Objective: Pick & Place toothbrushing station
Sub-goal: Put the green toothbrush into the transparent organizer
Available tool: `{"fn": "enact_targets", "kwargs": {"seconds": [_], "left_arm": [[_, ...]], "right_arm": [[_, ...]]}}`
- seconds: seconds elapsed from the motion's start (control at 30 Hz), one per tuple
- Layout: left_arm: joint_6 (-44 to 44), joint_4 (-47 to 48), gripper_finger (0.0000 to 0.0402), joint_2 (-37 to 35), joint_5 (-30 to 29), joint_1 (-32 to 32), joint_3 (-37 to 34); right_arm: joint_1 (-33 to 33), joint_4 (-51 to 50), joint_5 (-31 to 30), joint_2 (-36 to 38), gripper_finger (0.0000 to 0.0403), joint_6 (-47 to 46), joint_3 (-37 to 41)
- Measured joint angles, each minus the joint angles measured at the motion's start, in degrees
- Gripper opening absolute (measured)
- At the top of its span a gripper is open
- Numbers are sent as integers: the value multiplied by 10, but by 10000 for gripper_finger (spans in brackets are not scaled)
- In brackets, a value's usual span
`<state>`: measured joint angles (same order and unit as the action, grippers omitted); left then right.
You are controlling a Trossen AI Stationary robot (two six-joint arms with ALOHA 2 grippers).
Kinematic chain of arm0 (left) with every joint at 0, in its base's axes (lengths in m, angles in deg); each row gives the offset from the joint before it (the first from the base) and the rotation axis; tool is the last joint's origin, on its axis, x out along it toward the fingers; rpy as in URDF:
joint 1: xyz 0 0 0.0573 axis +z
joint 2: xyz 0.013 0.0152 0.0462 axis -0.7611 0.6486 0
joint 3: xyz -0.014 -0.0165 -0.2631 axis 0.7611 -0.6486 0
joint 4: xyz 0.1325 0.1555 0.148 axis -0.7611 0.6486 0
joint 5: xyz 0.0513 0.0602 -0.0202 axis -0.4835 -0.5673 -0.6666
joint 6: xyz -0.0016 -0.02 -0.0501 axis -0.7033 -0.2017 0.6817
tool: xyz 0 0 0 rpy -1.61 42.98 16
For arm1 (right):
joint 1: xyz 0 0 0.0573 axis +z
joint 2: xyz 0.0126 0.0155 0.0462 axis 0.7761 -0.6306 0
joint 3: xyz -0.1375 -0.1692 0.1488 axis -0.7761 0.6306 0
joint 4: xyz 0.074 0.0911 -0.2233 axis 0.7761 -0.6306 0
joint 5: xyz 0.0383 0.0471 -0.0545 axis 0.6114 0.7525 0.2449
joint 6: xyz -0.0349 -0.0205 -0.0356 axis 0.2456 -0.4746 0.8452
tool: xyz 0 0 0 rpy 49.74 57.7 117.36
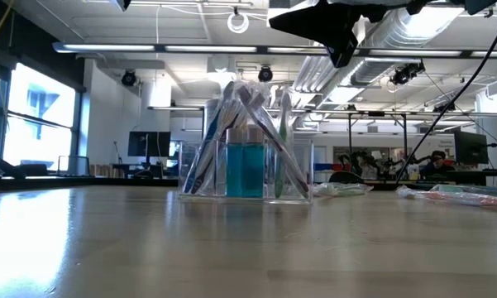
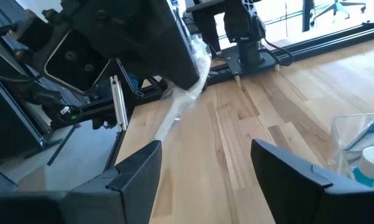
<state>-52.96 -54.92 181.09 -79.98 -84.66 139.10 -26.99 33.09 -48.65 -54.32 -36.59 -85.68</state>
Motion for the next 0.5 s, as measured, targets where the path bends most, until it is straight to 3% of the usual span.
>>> {"fn": "enact_targets", "kwargs": {"seconds": [0.3,0.5], "left_arm": [[-6,-16,5,0,2,3,0],[-24,-19,5,0,2,6,0]], "right_arm": [[-2,9,-52,0,240,1,0],[-16,10,26,0,240,-4,0]]}}
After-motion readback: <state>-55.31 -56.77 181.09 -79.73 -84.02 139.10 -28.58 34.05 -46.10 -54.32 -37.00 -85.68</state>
